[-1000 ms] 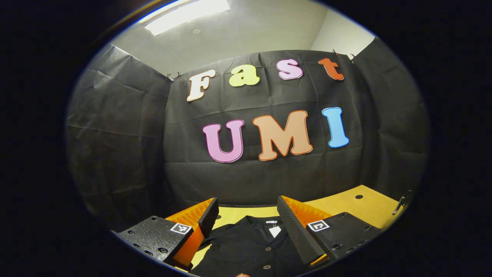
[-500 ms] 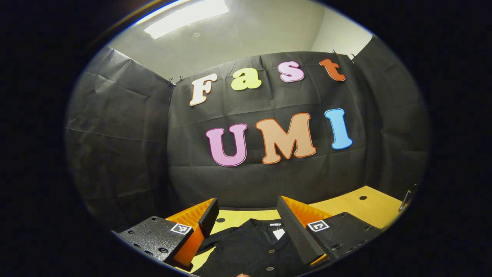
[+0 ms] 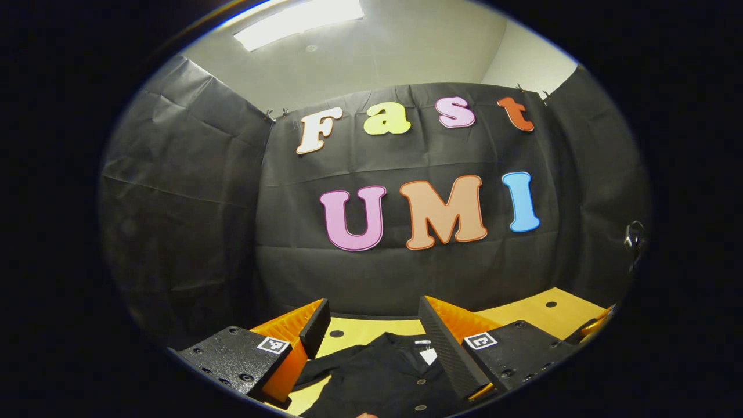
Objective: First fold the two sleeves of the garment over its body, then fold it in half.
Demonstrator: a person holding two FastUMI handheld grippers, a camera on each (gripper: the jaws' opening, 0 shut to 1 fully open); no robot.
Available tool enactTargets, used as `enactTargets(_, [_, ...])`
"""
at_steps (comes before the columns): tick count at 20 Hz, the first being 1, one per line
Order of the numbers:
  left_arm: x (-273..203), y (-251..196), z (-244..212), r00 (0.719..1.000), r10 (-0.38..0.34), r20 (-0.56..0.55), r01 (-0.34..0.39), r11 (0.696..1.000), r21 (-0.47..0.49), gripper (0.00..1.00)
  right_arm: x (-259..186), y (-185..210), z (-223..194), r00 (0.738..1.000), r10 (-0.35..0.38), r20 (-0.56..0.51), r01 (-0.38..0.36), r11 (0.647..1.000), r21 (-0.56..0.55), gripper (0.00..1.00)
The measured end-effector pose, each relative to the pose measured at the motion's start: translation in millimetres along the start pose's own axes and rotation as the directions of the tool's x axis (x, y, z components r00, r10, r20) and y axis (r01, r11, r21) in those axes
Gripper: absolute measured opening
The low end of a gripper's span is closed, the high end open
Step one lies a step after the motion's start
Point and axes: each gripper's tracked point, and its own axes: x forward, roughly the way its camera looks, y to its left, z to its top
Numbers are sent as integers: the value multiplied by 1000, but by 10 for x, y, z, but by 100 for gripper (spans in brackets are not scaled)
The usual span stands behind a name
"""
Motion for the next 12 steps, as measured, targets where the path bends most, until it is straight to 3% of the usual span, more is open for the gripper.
enactTargets(12, [59,872,-105,997,79,-13,-79,997,-7,93,127,1119,1322,970,130,207,-116,990,-80,2])
